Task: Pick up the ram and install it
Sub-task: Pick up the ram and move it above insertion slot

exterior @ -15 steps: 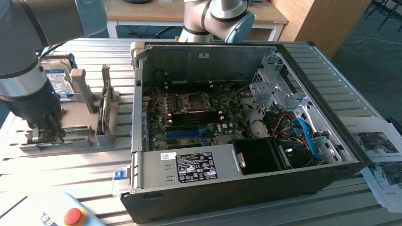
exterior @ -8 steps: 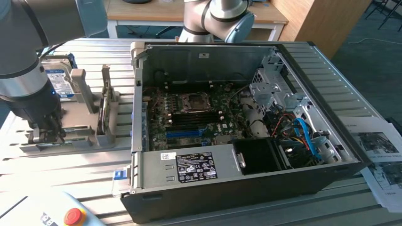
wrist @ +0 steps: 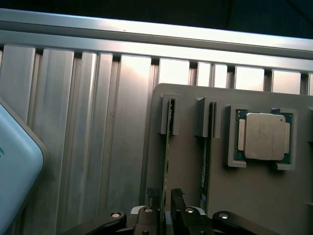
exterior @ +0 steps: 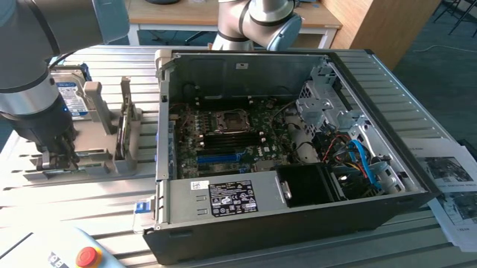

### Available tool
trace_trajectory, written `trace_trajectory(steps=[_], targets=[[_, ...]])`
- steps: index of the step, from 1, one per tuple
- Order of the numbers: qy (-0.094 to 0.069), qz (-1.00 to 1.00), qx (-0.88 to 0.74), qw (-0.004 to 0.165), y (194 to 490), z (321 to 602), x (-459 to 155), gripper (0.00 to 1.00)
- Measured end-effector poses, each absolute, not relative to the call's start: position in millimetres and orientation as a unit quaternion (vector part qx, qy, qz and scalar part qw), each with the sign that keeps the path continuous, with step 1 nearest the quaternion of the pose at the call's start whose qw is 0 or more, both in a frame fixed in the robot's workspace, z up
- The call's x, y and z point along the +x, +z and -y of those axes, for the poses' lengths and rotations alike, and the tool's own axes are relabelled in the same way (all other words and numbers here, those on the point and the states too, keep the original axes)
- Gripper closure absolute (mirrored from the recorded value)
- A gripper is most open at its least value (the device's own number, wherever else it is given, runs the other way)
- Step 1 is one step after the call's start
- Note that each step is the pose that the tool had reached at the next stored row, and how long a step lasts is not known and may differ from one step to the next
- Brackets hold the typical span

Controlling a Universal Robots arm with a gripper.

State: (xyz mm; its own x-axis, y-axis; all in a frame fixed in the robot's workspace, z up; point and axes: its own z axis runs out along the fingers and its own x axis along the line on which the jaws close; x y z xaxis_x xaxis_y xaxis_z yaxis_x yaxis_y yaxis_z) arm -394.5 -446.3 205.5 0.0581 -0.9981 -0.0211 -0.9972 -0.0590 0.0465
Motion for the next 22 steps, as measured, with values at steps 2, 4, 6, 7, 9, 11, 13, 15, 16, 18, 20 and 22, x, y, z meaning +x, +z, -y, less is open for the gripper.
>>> trace_trajectory(steps=[2,4,6,7,9,11,13,15,16,18,20,22], targets=[[-0.024,0.684,0.729,0.01,205.4,446.2,-394.4,0.76],[-0.024,0.682,0.731,0.01,205.5,446.3,-394.4,0.76],[-0.024,0.682,0.731,0.01,205.5,446.2,-394.4,0.76],[-0.024,0.682,0.731,0.01,205.4,446.0,-394.3,0.76],[-0.024,0.682,0.731,0.01,205.3,445.9,-394.3,0.76],[-0.024,0.682,0.731,0.01,204.4,445.7,-394.4,0.76],[-0.024,0.682,0.731,0.01,203.6,445.6,-394.4,0.76],[-0.024,0.682,0.731,0.01,203.5,445.6,-394.4,0.76],[-0.024,0.682,0.731,0.01,203.4,445.5,-394.4,0.76],[-0.024,0.682,0.731,0.01,203.2,444.3,-394.5,0.76],[-0.024,0.682,0.731,0.01,203.2,443.9,-394.4,0.76],[-0.024,0.682,0.731,0.01,203.2,443.9,-394.4,0.76]])
